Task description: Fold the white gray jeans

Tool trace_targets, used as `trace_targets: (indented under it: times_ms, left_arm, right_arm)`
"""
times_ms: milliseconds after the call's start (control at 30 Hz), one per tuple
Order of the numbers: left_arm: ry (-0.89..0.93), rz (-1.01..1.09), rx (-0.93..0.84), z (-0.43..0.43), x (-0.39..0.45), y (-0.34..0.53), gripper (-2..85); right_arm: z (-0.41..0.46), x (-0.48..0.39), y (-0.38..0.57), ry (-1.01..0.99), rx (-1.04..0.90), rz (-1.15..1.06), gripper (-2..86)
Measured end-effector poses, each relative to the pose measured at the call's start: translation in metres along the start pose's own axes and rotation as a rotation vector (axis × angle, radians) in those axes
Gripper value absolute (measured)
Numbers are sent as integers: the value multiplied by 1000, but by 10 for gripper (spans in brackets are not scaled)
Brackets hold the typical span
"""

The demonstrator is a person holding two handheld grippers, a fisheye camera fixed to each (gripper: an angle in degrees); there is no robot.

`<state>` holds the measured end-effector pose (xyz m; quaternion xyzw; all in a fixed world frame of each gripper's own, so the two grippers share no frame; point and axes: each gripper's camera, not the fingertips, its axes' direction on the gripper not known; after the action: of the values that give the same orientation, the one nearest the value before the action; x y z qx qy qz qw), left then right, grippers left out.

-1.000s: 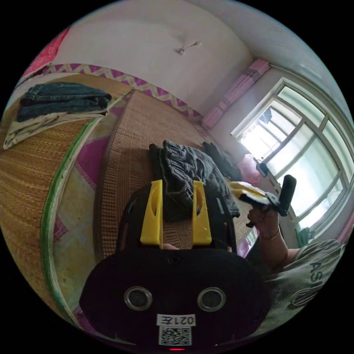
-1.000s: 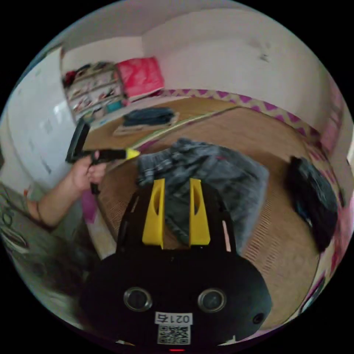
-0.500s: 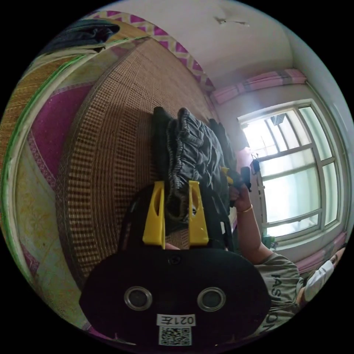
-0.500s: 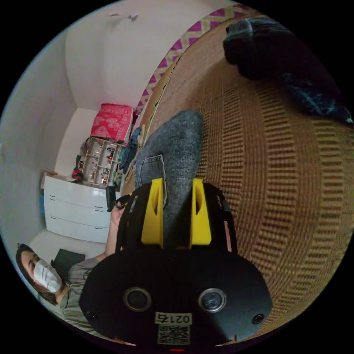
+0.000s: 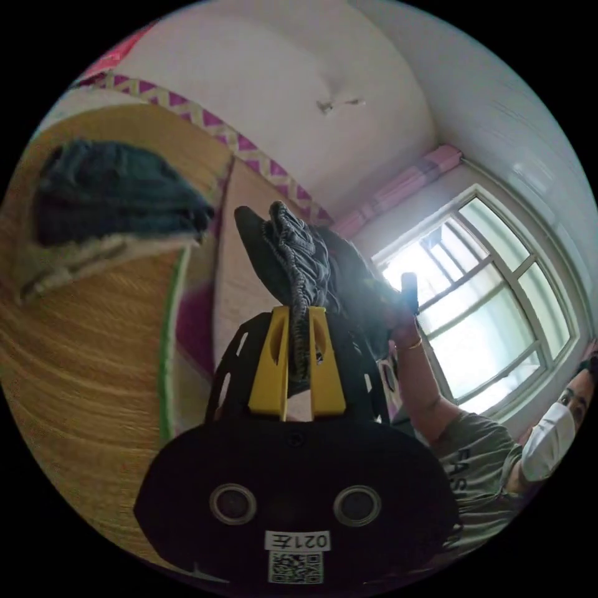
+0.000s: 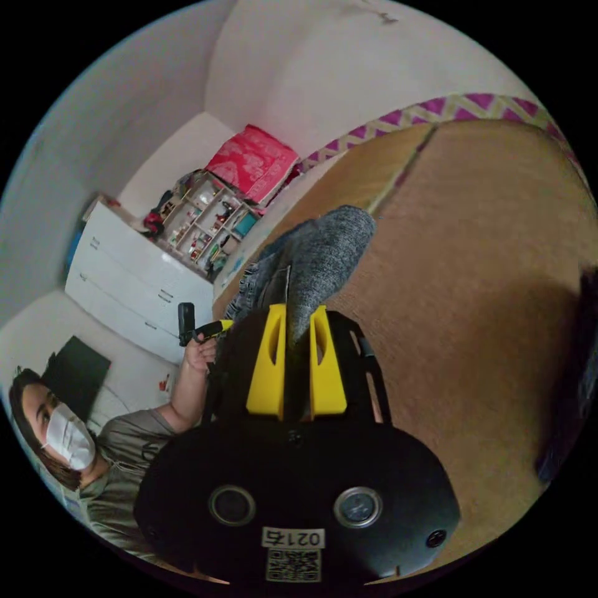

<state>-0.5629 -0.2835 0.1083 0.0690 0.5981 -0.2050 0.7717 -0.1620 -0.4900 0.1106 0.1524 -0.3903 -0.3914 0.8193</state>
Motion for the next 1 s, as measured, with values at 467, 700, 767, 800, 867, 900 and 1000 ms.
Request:
trace_targets:
  times_ms: [467,700,767,800,867,900,1000]
  left_arm:
    - [-261,-374,295,-90,-193,-77,84]
    - [-349,-5,388,-93,-101,-3,67]
    - [-491,160,343,-71,-49,29,58]
    - [-531,193,340,-64,-36,38,54]
    - [-652,324,332,-33,12,80,22]
    - [-669,356,336,-25,22,91,11]
    - [-626,405,240,20,57,140,-4]
  right_arm:
    - [343,-143,-252,455,-83,-219,55]
    - [278,-126,-149,319,-91,-305,63]
    - [220,-133,-93,334,-38,-381,66]
    - [206,-135,-77,344,-27,-403,67]
    - [151,-139,-13,436,-8,-451,71]
    - [137,-139,5,458,-8,-456,72]
    - [74,-133,89,614,-18,-444,72]
